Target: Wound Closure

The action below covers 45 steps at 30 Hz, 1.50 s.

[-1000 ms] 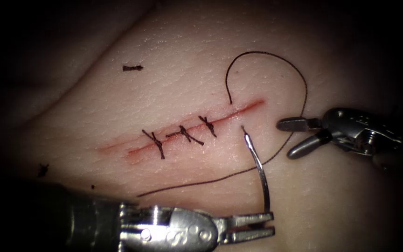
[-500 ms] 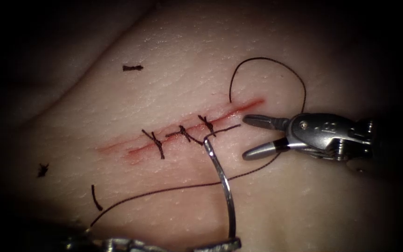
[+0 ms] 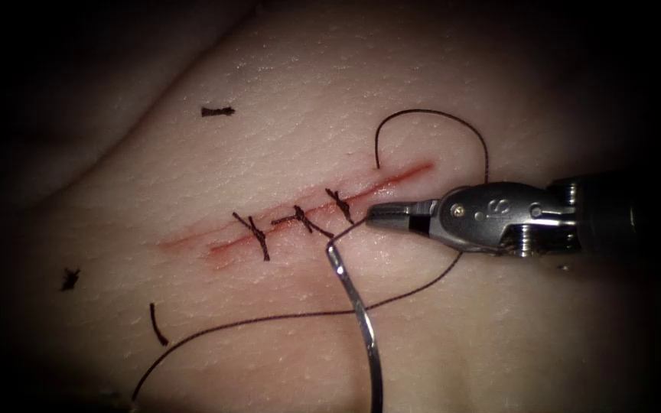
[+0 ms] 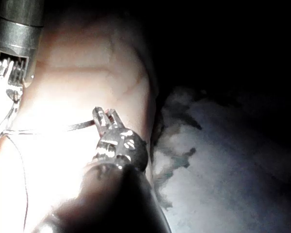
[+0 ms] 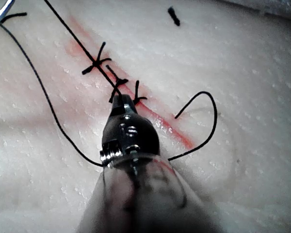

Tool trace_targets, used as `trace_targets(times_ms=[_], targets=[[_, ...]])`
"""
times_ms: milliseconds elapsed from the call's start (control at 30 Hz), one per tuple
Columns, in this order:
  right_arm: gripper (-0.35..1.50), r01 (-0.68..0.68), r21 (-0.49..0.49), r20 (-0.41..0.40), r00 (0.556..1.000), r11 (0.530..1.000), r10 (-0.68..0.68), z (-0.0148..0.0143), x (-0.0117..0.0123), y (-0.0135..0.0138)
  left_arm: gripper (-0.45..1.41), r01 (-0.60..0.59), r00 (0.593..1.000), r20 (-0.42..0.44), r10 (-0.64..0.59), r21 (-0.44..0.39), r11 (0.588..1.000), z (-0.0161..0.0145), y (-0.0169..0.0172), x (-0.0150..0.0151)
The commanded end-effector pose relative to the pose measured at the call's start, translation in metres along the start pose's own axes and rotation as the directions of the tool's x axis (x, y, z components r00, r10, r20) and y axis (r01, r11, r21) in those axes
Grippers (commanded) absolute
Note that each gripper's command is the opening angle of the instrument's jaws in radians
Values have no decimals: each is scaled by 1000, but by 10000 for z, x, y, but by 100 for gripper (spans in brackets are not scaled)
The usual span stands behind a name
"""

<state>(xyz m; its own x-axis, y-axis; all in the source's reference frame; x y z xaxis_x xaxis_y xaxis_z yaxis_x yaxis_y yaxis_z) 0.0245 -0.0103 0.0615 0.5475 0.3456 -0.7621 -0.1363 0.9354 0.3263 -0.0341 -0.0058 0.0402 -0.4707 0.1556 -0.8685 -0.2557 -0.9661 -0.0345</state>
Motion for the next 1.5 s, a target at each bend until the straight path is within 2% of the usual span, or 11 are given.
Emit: trace_targets(times_ms=[33, 167, 367, 633, 900, 1100, 1200, 1233, 1267, 1367, 1500], targets=[[-22, 7, -13, 10, 1000, 1000, -7, 9, -5, -1, -45, 2, 1000, -1, -2, 0, 1000, 4, 7, -2], [-35, 38, -17, 27, 999, 999, -37, 10, -4, -4, -45, -4, 1000, 1, 4, 1, 1000, 0, 9, 0], [-35, 54, 18, 28, 998, 998, -55, 3, 1, -19, -45, -8, 1000, -2, 8, 5, 1000, -2, 8, -1], [-35, 30, 24, -13, 999, 999, -30, -39, 25, -46, -45, -9, 1000, 11, 8, 49, 999, 1, -8, -20], [-35, 23, 33, -46, 999, 999, -21, -62, 60, -113, -45, -23, 998, 52, 16, 134, 991, 4, -21, -60], [-35, 27, 56, -99, 995, 998, -21, -70, 94, -177, -45, -42, 998, 47, 33, 206, 978, -32, -6, -43], [-35, 17, 48, -129, 992, 999, -11, -69, 102, -176, -45, -52, 998, 53, 41, 215, 975, -42, -3, -37], [15, 13, 46, -130, 991, 999, -7, -69, 104, -173, -45, -50, 998, 52, 40, 220, 974, -47, -3, -36], [103, 1, 39, -144, 990, 999, 5, -69, 108, -164, -45, -54, 998, 52, 43, 226, 973, -54, -4, -35], [133, -18, 20, -178, 984, 1000, 21, -75, 113, -152, -45, -47, 998, 44, 38, 239, 970, -68, -10, -38], [143, -22, -8, -215, 976, 1000, 20, -93, 118, -130, -45, -35, 999, 39, 25, 271, 962, -98, -23, -46]])
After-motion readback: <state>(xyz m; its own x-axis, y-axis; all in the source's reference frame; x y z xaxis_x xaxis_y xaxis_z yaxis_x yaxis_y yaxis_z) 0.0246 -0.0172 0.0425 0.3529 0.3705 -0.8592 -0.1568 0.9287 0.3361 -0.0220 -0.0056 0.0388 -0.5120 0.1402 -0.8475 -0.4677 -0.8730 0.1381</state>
